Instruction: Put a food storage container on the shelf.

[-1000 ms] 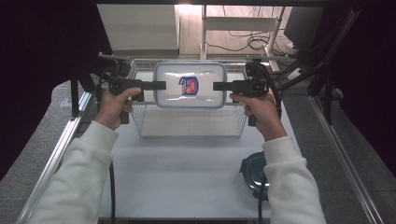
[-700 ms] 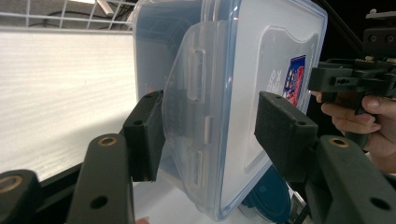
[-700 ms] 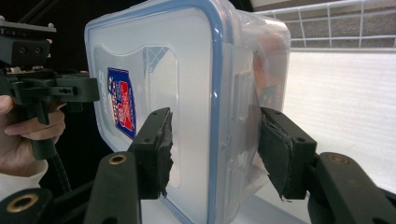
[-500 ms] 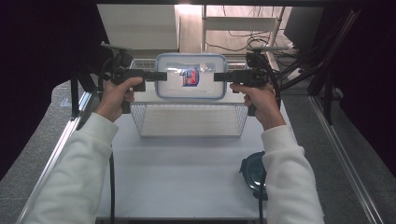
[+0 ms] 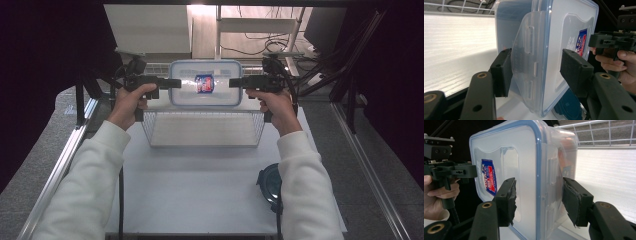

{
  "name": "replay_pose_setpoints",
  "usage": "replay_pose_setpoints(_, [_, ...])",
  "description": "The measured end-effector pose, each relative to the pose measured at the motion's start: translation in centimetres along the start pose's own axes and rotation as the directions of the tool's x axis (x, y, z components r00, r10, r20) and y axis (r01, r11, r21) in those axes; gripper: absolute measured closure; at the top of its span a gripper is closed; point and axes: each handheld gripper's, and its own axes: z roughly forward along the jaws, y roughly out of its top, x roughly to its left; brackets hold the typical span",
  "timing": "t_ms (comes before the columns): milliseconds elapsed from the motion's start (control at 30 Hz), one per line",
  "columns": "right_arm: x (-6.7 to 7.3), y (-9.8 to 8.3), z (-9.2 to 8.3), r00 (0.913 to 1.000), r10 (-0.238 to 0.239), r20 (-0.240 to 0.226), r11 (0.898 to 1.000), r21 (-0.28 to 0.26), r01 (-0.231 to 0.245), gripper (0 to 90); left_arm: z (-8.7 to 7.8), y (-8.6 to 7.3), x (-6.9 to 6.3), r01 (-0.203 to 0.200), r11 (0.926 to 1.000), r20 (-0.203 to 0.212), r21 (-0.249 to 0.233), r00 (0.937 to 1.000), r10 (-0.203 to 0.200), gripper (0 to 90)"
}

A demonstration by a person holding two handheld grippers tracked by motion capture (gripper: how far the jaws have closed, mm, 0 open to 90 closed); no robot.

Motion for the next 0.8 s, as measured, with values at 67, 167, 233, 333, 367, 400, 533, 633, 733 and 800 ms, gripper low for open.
replay_pose_setpoints(67, [-0.1, 0.1, 0.1, 1.0000, 0.004, 0.002, 1.000, -0.001, -0.004, 45.8, 0.0, 0.0, 0.1, 0.001, 1.0000, 0.000, 0.003, 1.0000, -0.001, 44.5])
replay_pose_setpoints(167, [-0.4, 0.2, 0.4, 0.9999, 0.015, -0.004, 1.000, -0.006, -0.015, 45.8, 0.2, 0.2, 0.3, 0.014, 0.9999, -0.004, -0.004, 0.9999, -0.014, 44.7])
replay_pose_setpoints(233, [-0.8, 0.3, 0.6, 0.9995, 0.028, -0.012, 1.000, -0.004, -0.028, 45.6, 0.3, 0.4, 0.4, 0.025, 0.9997, -0.006, -0.003, 0.9997, -0.025, 45.1])
replay_pose_setpoints(333, [-1.6, 0.5, 1.1, 0.9969, 0.077, -0.016, 0.997, 0.001, -0.077, 43.8, 0.5, 0.7, 0.5, 0.038, 0.9993, -0.010, -0.005, 0.9992, -0.038, 46.0])
replay_pose_setpoints(367, [-1.7, 0.6, 1.3, 0.9957, 0.091, -0.018, 0.996, -0.003, -0.091, 43.6, 0.7, 1.0, 0.7, 0.061, 0.9981, -0.008, -0.001, 0.9981, -0.061, 46.0])
replay_pose_setpoints(400, [-1.8, 0.7, 1.3, 0.9949, 0.100, -0.017, 0.995, -0.006, -0.100, 43.3, 0.8, 1.1, 0.9, 0.077, 0.9971, -0.004, -0.004, 0.9971, -0.077, 45.9])
replay_pose_setpoints(533, [-2.2, 1.0, 1.9, 0.9907, 0.136, -0.007, 0.991, -0.010, -0.136, 41.8, 1.2, 1.4, 1.8, 0.125, 0.9922, 0.016, -0.010, 0.9921, -0.124, 45.7])
replay_pose_setpoints(633, [-2.6, 1.3, 2.2, 0.9851, 0.172, -0.009, 0.985, -0.007, -0.172, 41.1, 1.5, 1.7, 2.4, 0.163, 0.9865, 0.035, -0.011, 0.9860, -0.163, 45.8])
replay_pose_setpoints(733, [-2.6, 1.5, 2.5, 0.9812, 0.193, 0.003, 0.981, 0.000, -0.193, 40.2, 1.7, 1.8, 2.7, 0.182, 0.9833, 0.038, -0.010, 0.9827, -0.181, 45.5])
replay_pose_setpoints(800, [-2.6, 1.7, 2.7, 0.9783, 0.206, 0.023, 0.979, 0.009, -0.206, 39.0, 1.9, 2.0, 2.9, 0.197, 0.9804, 0.038, -0.009, 0.9798, -0.196, 45.1])
